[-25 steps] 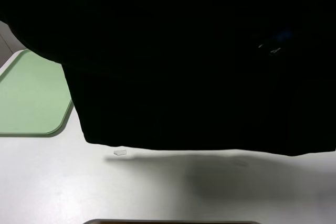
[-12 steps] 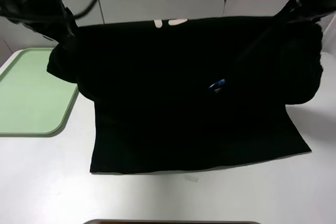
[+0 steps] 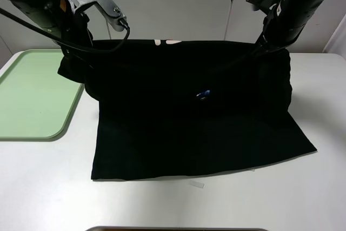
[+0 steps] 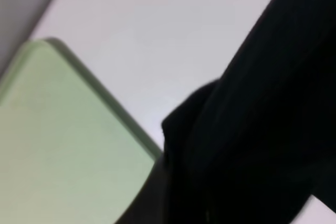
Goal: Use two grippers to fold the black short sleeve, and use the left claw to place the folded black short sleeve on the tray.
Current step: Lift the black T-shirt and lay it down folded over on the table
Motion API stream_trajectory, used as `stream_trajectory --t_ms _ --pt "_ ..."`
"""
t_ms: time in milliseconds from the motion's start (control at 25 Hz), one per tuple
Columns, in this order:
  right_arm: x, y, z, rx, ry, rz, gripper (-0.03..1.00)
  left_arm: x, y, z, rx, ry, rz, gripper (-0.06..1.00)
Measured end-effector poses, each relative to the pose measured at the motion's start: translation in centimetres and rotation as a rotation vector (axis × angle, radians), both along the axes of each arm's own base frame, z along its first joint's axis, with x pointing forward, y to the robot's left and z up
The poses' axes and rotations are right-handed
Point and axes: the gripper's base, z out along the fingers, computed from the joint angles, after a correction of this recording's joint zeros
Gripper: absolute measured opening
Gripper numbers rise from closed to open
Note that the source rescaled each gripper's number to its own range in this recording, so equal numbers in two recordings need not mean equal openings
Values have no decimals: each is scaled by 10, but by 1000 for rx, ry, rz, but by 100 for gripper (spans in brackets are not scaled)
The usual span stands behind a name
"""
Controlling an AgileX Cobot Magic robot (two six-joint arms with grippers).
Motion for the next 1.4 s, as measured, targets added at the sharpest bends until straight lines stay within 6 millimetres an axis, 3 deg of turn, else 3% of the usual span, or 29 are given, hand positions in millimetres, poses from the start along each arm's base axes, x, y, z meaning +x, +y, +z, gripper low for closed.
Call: stream_trajectory --t_ms 280,640,920,1120,1400 --pt "8 0 6 -35 -120 -11 0 5 -1 4 12 -64 -18 1" --pt "13 2 9 170 -210 -222 0 9 -4 8 -150 -127 109 1" --pt "11 0 7 236 -189 -321 0 8 -3 7 -154 -114 133 1" --pt "5 -3 3 153 -116 -300 0 1 -5 2 -94 -17 40 1" --pt "-4 -8 -6 -5 -1 -156 0 -19 -15 -14 -66 262 -209 1"
